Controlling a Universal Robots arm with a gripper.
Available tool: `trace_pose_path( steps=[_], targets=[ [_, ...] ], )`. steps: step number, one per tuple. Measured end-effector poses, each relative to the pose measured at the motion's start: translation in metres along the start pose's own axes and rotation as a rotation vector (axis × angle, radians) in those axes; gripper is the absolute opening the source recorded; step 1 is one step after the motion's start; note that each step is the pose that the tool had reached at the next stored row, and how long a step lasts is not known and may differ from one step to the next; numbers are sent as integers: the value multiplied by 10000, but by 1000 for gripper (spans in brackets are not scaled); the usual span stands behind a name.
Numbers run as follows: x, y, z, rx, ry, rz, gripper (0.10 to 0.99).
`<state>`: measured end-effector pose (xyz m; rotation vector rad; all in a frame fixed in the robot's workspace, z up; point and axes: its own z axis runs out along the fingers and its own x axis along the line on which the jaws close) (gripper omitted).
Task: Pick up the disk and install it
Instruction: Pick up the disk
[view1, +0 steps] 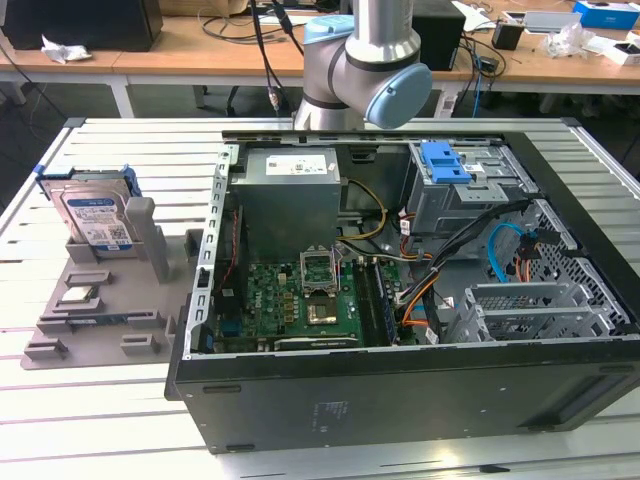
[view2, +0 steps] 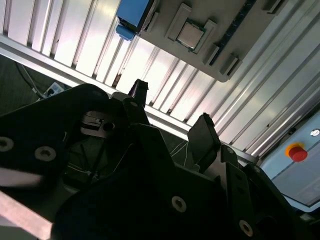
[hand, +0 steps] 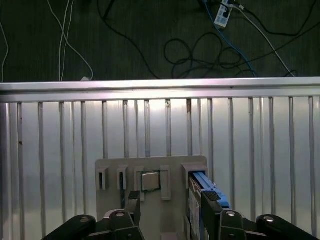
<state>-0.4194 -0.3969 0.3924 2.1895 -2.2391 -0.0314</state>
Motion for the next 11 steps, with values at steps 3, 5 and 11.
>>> trace_pose_path(
  steps=[3,5,11],
  targets=[
    [0,0,0,0,0,-5,600],
    [-1,-2,1,1,-1,-2,600],
    [-46,-84,2,-1,0,29,600]
  ],
)
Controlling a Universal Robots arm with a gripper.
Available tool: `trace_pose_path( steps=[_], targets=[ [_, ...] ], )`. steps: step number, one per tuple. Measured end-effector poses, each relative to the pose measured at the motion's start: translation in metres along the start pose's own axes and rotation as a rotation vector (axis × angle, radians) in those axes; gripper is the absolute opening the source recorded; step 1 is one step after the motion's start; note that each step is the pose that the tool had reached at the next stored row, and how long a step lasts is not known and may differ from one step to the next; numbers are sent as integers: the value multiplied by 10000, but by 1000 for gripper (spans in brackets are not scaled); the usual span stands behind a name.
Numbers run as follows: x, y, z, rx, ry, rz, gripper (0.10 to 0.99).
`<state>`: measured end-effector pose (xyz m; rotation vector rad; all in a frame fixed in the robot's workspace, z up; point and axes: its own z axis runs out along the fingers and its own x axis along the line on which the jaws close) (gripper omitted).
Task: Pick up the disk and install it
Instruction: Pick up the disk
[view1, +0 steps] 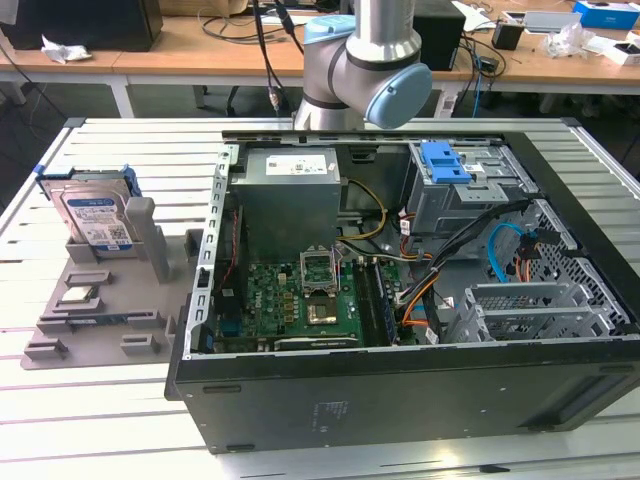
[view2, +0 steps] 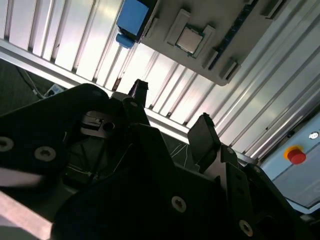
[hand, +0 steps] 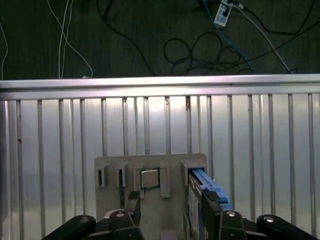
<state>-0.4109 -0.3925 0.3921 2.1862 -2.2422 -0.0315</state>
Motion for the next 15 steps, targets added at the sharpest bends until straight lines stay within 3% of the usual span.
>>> trace_pose_path(
  steps=[7,15],
  targets=[
    [-200,-155,5,1,1,-2,600],
    [-299,-235,40,2,2,-3,600]
  ],
)
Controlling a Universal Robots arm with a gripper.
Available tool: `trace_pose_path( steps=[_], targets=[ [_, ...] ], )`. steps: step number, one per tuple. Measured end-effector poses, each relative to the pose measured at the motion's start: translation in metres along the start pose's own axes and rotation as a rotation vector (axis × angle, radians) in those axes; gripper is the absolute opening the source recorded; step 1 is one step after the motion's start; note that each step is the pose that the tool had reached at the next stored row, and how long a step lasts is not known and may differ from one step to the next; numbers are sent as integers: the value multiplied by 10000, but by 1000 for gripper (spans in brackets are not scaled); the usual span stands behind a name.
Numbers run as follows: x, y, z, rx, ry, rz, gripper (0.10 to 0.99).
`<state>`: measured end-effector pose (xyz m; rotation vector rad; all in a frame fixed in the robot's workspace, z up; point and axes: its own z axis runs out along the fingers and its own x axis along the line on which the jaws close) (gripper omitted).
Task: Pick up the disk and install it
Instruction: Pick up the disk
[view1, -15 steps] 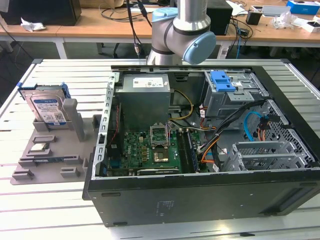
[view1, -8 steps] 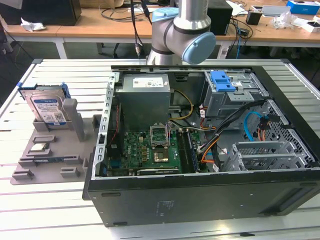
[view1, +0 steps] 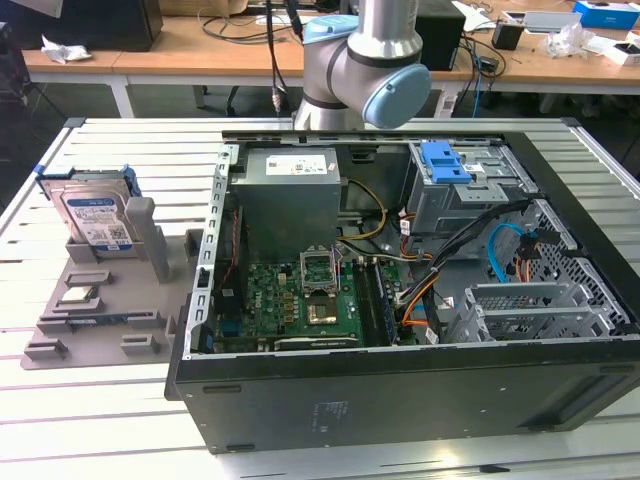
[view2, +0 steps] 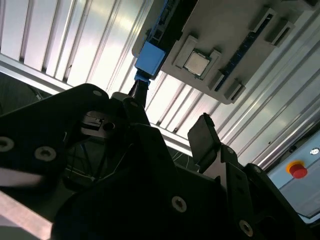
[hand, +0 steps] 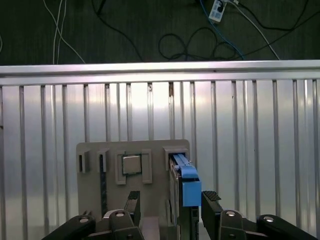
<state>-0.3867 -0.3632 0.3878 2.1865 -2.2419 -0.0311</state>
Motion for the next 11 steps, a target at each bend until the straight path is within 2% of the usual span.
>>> trace_pose_path(
  steps=[7,11],
  targets=[
    [-23,-25,93,-1,5,2,600],
    [-113,-109,141,0,6,2,600]
  ],
)
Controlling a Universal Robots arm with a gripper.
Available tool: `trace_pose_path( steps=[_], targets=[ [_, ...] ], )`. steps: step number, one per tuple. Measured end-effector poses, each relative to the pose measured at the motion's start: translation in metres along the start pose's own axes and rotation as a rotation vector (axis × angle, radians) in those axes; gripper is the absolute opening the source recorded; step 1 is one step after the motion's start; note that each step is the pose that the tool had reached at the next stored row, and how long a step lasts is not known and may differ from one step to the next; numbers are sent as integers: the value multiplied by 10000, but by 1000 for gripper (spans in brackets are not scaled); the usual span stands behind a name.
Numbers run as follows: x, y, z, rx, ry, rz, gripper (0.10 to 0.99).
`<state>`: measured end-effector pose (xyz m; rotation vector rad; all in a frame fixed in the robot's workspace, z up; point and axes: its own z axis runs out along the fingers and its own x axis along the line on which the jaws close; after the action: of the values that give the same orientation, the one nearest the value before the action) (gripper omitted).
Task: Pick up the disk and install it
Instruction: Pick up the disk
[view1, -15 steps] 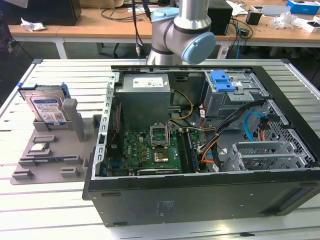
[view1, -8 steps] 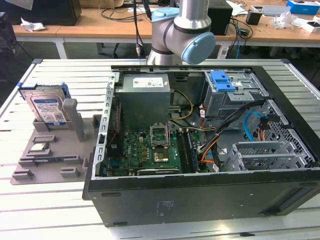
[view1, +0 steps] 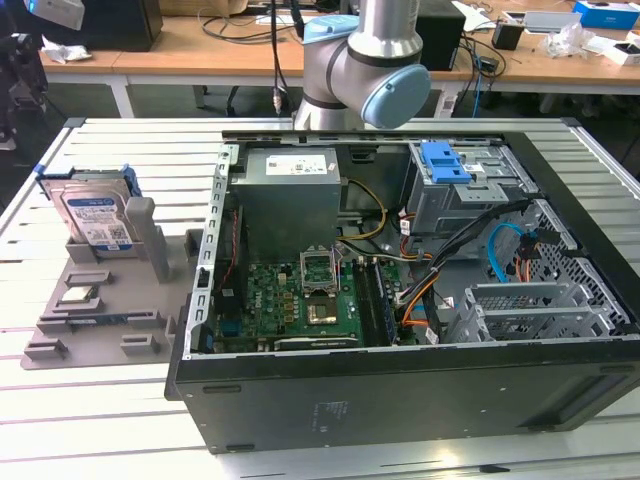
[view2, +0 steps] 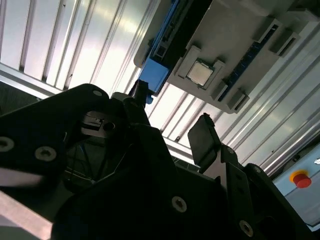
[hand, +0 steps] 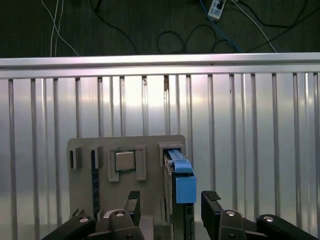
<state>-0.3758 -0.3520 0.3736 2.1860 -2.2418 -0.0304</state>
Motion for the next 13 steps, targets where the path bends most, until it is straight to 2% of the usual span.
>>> trace_pose_path(
  steps=[2,4,9,13],
  targets=[
    [-33,-36,35,-1,1,29,600],
    [-68,-79,115,-1,2,51,600],
    [-78,-99,228,-3,4,53,600],
    [-99,-116,350,-2,23,12,600]
  ],
)
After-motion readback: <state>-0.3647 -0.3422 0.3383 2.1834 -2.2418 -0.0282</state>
